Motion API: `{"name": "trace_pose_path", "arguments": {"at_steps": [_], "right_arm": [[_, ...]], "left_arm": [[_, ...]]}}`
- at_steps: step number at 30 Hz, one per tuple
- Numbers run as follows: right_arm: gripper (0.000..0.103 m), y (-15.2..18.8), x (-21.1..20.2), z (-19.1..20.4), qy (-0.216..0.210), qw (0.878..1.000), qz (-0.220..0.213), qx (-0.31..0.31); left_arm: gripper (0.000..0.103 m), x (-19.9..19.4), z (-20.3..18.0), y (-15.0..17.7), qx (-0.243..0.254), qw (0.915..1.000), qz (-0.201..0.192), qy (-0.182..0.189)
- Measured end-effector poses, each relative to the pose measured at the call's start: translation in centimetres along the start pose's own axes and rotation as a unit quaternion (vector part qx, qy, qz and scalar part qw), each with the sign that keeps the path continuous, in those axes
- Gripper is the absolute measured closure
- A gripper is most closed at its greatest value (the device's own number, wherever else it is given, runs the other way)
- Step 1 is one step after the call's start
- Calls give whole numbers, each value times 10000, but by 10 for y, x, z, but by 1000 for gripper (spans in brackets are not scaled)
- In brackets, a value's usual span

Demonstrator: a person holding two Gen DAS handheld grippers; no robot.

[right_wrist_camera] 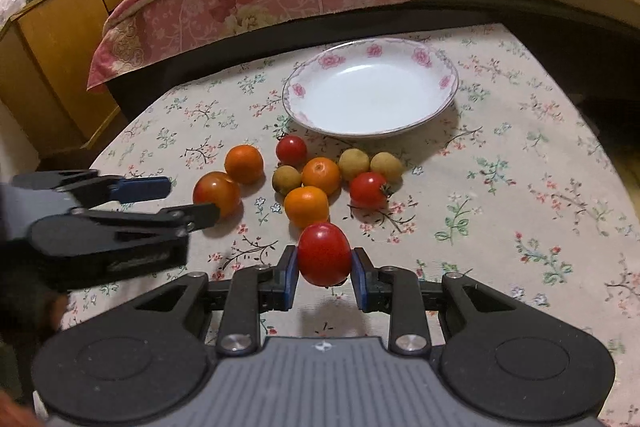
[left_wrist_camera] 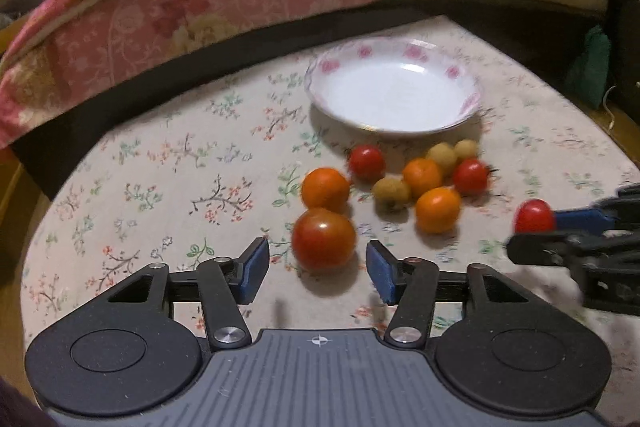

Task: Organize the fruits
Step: 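Grasp a red cherry tomato with the right tool while the left tool grasps a large red tomato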

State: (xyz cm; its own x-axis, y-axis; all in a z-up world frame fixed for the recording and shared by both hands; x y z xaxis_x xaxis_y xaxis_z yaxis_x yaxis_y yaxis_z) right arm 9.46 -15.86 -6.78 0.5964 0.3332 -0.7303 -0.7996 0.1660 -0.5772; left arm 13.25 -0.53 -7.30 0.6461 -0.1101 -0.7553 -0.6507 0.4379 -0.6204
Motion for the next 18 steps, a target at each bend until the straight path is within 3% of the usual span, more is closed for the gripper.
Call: {"name": "trace_pose_path", "arguments": {"at_steps": [3,7,10,18], "right_arm": [[75,3,9,-4,-76,9998,144,78],[75,3,17,-12,-81,9994,263,230],[75,1,17,-14,-85,9994,209,262],[75,4,20,-18,-129,9988,290,377]], "left_arm": [[45,14,4,-1,-250,9995,54,170],[53,28,-5,4,-54,9996,259,95],[55,28,-1,5,-249,9993,181,192],[50,31,5,4,-321,9991,180,205]]}}
Point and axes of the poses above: each gripper's, at about its wrist camera, not at the fingertips, and x roughly the way its jaws point, z to its left, y to its underside, the point moved 7 cm from there along x, roughly the way its jaws point, and after that the axes turned 12 degrees about x, right-handed, at the moved point
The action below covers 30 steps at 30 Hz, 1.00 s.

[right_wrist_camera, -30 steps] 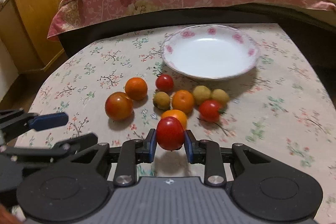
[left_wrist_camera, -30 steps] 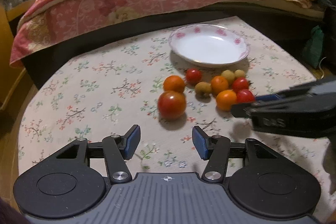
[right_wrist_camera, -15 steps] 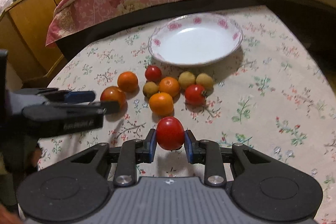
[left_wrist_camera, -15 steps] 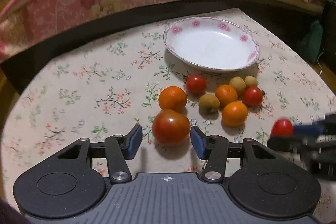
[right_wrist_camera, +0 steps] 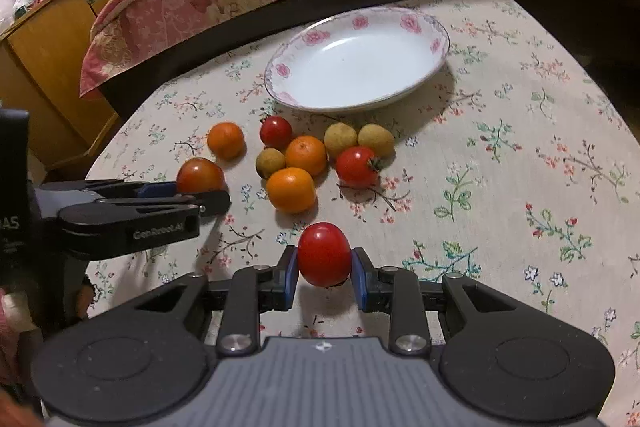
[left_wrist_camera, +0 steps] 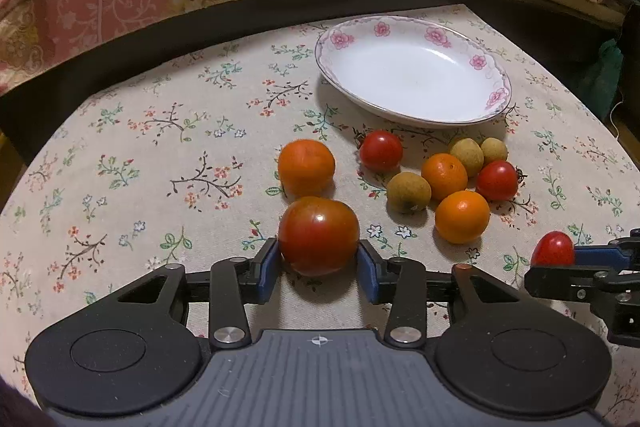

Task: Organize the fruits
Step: 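Grasp a red cherry tomato with the right tool while the left tool grasps a large red tomato, then carry both tomatoes over the white plate and open both tools to drop them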

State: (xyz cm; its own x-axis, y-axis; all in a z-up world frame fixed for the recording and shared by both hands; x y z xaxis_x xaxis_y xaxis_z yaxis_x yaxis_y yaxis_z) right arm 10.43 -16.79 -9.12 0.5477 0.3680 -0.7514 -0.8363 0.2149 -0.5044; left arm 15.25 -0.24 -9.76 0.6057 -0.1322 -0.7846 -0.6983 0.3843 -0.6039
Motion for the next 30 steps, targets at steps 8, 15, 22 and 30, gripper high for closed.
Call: {"name": "trace_pose_path", "arguments": {"at_steps": [8,15,22,30], "right_arm": [[74,-2,11,3,35,10000,38,-68],[74,-1,11,4,67,9998,-13,-182],[74,0,9,6,113,9995,-39,-298],[74,-5,-18,10,237,9987,-336,-287]], "left_arm": [[46,5,-3,-3,132,9998,-115,-33],[53,4,-7,-6,274,9995,-150,-77],[53,-4,-7,-3,167,9998,-86,4],[53,-39,-26,-10,193,9987,-336,340]]}}
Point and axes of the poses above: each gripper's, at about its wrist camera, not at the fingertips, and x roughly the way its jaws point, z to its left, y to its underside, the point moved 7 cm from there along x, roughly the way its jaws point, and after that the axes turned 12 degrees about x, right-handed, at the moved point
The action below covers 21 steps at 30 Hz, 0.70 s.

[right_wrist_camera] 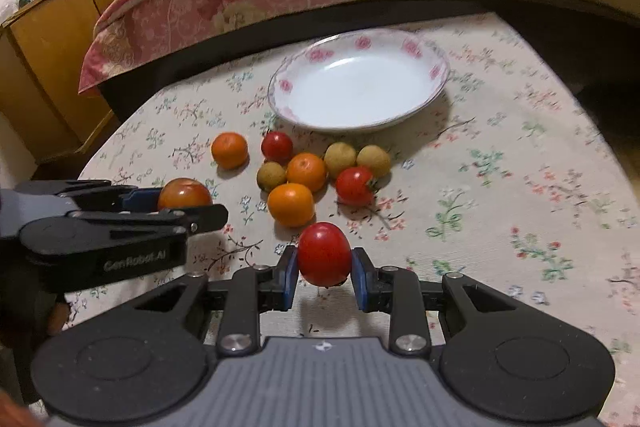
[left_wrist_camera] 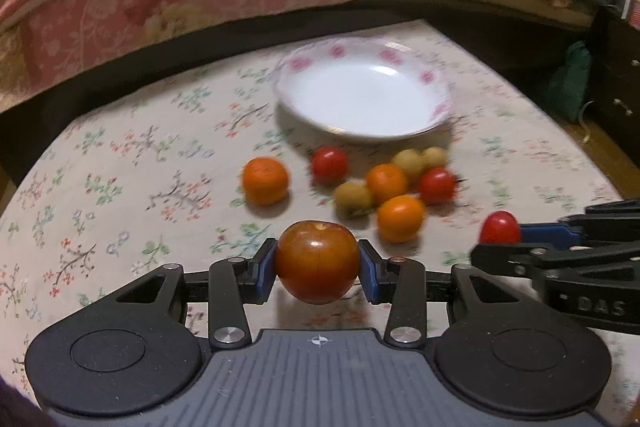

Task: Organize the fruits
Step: 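Carry both tomatoes over the white plate and open both tools to drop them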

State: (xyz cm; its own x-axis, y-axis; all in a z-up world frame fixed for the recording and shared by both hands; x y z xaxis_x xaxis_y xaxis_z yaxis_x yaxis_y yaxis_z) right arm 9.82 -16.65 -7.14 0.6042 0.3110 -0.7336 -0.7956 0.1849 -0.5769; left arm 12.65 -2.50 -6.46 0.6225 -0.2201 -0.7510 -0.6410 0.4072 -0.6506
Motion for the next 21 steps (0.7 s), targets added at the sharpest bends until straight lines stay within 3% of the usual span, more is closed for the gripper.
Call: {"name": "trace_pose_path", "arguments": {"at_steps": [9,14,21], "right_arm": [[74,-31,-33,22,270,9985,-357,-329],[74,-54,-11,20,79,9987,-380,-336],[74,-89,21,11,161,9985,-355,-385]], "left_arm": [[53,-31,-6,-48,-130,9979,-599,226],[53,-6,3,-65,-322,9980,-479,261],[53,22,10,-93,-312,9979,-481,287]]}}
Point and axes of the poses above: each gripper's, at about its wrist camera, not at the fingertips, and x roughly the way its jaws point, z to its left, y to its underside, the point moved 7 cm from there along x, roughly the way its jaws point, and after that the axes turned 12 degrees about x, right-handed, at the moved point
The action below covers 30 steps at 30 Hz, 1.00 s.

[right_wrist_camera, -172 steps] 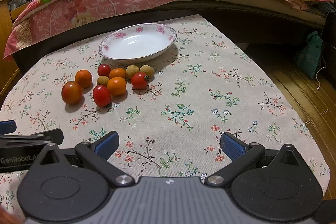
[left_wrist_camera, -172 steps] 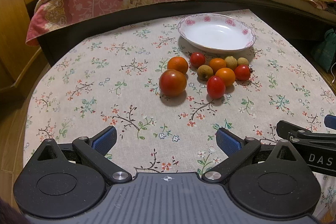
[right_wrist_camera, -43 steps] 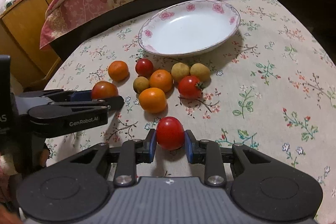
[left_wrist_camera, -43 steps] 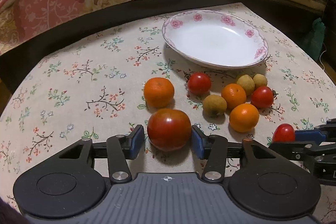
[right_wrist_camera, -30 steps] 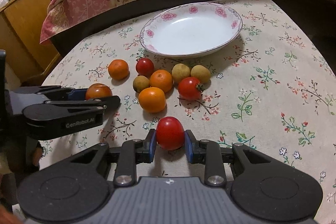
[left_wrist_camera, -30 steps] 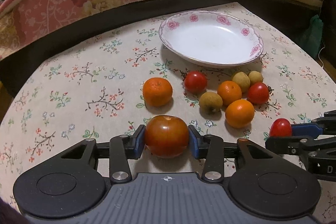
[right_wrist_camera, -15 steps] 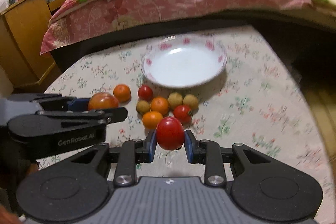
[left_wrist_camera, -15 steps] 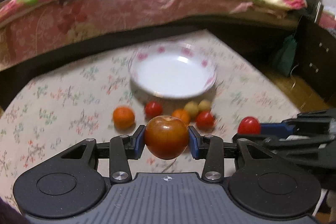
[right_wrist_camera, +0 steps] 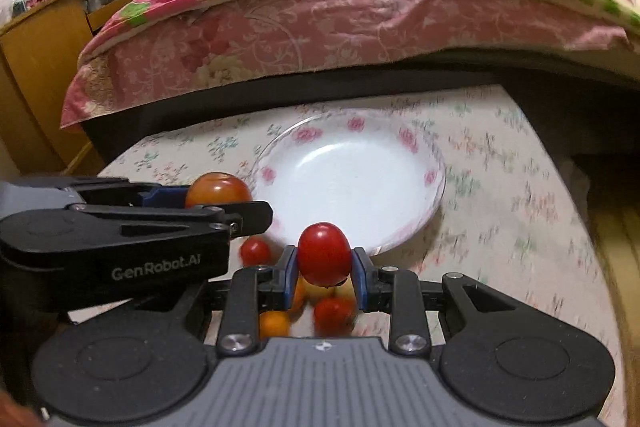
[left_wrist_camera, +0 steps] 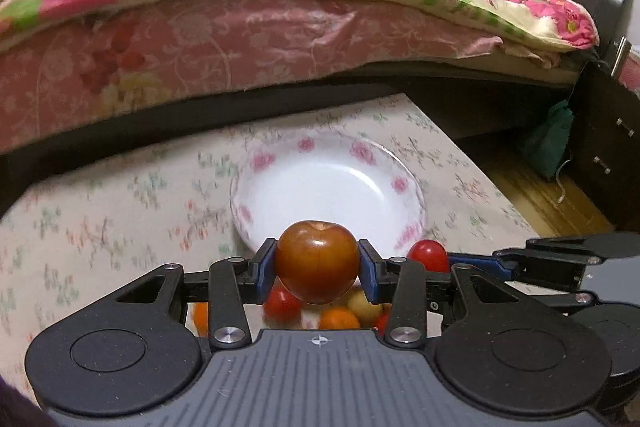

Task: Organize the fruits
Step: 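Carry both tomatoes over the white plate and open both tools to drop them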

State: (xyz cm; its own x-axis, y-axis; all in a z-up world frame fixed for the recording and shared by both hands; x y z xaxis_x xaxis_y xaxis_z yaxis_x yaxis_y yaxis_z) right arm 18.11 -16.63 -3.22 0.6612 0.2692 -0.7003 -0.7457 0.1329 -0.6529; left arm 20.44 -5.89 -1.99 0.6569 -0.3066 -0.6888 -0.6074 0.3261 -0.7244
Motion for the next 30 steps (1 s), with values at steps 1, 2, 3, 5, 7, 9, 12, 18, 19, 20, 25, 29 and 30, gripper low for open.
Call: {"name": "trace_pose_path", "arguments": {"at_steps": [1,2,3,5,7,9,12,18,19,20,25,29,30], "right_arm": [[74,-3,4,-2,47,10000,-16,-30],[74,-6,10,-5,102,9999,5,-10],[74,-8,16,-9,133,9999,45,28],[74,-11,26,-12,154,9998,89,30],[74,-14,34,-14,208,9997,82,-65],[74,-17,42,-18,278,9995,89,-127],[74,-18,54,-25,349,9992,147,-134],[74,-17,66,-25,386,9987,172,-287],[74,-17,67,-24,399,9985,166,-321],[74,-16,68,-24,412,9984,164,-352],[74,-19,67,-24,428,9984,140,-347],[73,-22,64,-24,434,9985,80,-333],[72,-23,63,-24,425,9986,64,-315]], "left_arm": [[53,3,1,-2,61,10000,-5,-29],[53,5,2,-4,87,10000,2,-33],[53,9,4,-5,98,9999,24,-50],[53,17,7,-5,105,9999,77,-89],[53,26,11,-6,84,9998,120,-103],[53,33,13,-7,90,9998,148,-109],[53,45,13,-8,136,9996,212,-96],[53,56,21,-3,51,9995,312,-88],[52,58,22,-2,47,9994,334,-100],[52,58,22,-2,54,9993,350,-119],[52,58,23,-2,50,9993,340,-176],[48,56,24,-6,57,9993,278,-240],[47,55,25,-7,63,9993,261,-258]]}}
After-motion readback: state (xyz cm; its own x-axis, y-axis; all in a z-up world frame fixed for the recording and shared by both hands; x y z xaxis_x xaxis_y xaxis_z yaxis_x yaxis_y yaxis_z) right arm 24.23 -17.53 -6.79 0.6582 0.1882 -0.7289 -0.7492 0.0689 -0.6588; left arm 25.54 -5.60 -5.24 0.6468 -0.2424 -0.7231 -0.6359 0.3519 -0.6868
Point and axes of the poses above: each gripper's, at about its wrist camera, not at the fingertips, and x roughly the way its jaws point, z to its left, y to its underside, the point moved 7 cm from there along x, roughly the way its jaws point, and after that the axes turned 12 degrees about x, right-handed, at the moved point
